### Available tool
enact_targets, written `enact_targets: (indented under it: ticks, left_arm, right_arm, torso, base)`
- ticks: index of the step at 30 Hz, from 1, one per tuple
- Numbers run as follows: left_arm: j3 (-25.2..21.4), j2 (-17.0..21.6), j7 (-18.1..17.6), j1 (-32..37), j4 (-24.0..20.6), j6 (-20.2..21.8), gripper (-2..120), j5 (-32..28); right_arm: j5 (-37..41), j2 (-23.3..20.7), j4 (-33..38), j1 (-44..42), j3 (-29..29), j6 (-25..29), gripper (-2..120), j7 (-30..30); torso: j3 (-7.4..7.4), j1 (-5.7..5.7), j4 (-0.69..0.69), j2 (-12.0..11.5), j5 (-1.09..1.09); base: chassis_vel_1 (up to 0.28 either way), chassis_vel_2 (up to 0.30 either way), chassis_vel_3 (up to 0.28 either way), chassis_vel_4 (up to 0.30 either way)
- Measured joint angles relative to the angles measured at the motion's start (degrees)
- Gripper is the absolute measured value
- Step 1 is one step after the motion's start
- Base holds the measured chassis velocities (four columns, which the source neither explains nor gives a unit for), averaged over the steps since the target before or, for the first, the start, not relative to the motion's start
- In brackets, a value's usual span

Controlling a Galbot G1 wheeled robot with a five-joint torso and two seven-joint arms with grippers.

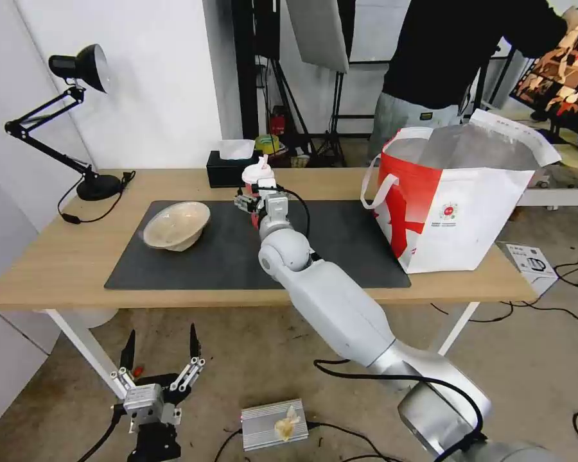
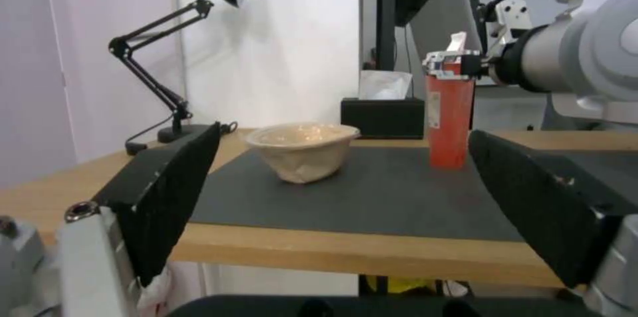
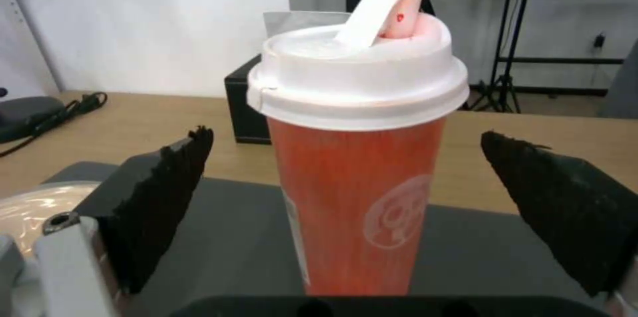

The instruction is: Pick up the trash from the table and place it into the takeout bag.

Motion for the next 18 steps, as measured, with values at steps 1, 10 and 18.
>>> enact_targets:
  ticks: [1, 10, 18]
  left_arm:
    - [0.0, 0.0, 0.0, -0.02, 0.02, 0.01, 100, 0.0]
    - [0.35, 0.0, 0.09, -0.07, 0.52, 0.1, 100, 0.43]
    - [0.64, 0.0, 0.18, -0.08, 0.74, 0.14, 100, 0.78]
  right_arm:
    - [0.02, 0.0, -0.36, 0.16, 0.02, 0.25, 100, -0.3]
    - [1.16, 0.04, -4.44, 1.61, 0.29, 2.19, 100, -2.54]
    - [2.68, 0.19, -6.49, 1.93, 0.15, 2.95, 100, -3.8]
  torso:
    - [0.0, 0.0, 0.0, 0.0, 0.0]
    - [0.0, 0.0, 0.0, 0.0, 0.0]
    - [0.0, 0.0, 0.0, 0.0, 0.0]
  base:
    - [0.0, 0.0, 0.0, 0.0]
    - [0.0, 0.0, 0.0, 0.0]
    - [0.0, 0.0, 0.0, 0.0]
